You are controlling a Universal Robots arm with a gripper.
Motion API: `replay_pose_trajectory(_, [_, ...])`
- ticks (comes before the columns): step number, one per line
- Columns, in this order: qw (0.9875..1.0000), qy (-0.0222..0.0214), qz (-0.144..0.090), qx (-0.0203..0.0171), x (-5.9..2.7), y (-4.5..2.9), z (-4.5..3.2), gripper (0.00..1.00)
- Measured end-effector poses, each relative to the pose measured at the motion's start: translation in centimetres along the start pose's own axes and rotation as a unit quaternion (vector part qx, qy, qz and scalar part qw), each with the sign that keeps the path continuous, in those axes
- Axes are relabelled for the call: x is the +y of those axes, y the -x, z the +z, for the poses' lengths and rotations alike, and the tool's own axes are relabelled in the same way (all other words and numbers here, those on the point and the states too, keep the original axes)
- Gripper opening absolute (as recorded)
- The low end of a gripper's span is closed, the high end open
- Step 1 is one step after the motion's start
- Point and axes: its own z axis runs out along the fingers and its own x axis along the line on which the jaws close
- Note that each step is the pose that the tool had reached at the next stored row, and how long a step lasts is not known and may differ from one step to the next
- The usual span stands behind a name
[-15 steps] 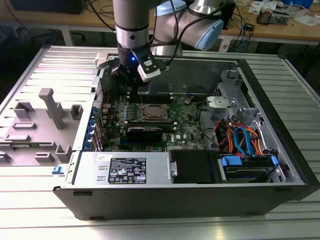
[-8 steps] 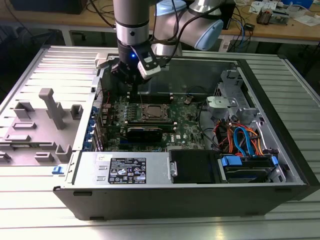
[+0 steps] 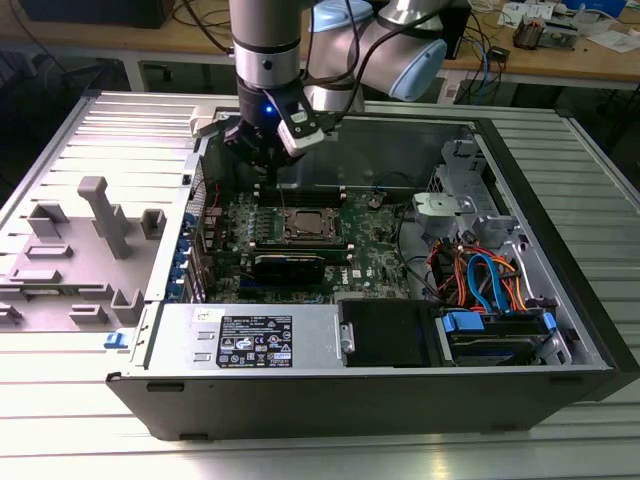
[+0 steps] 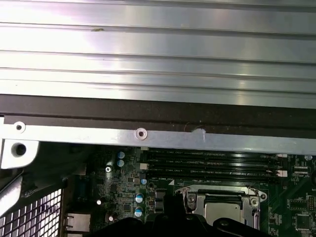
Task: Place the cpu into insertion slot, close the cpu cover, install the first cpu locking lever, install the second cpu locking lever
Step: 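Install the first cpu locking lever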
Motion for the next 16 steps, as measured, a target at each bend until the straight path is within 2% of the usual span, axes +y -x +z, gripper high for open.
replay_pose_trajectory(2, [1.0,0.0,0.0,0.0,-0.01,0.3,0.0,0.11])
replay_pose_trajectory(4, [1.0,0.0,0.0,0.0,-0.04,0.9,0.0,0.11])
replay_pose_trajectory(12, [1.0,-0.0004,0.0,-0.0012,-0.05,2.2,0.19,0.11])
replay_pose_trajectory(13, [1.0,-0.0009,0.0,-0.0042,-0.06,2.26,0.3,0.11])
replay_pose_trajectory(14, [1.0,-0.0016,-0.001,-0.0095,-0.07,2.29,0.37,0.11])
replay_pose_trajectory(15, [0.9999,-0.0029,-0.001,-0.0162,-0.07,2.3,0.42,0.11])
replay_pose_trajectory(16, [0.9998,-0.004,-0.001,-0.0201,-0.07,2.33,0.47,0.11])
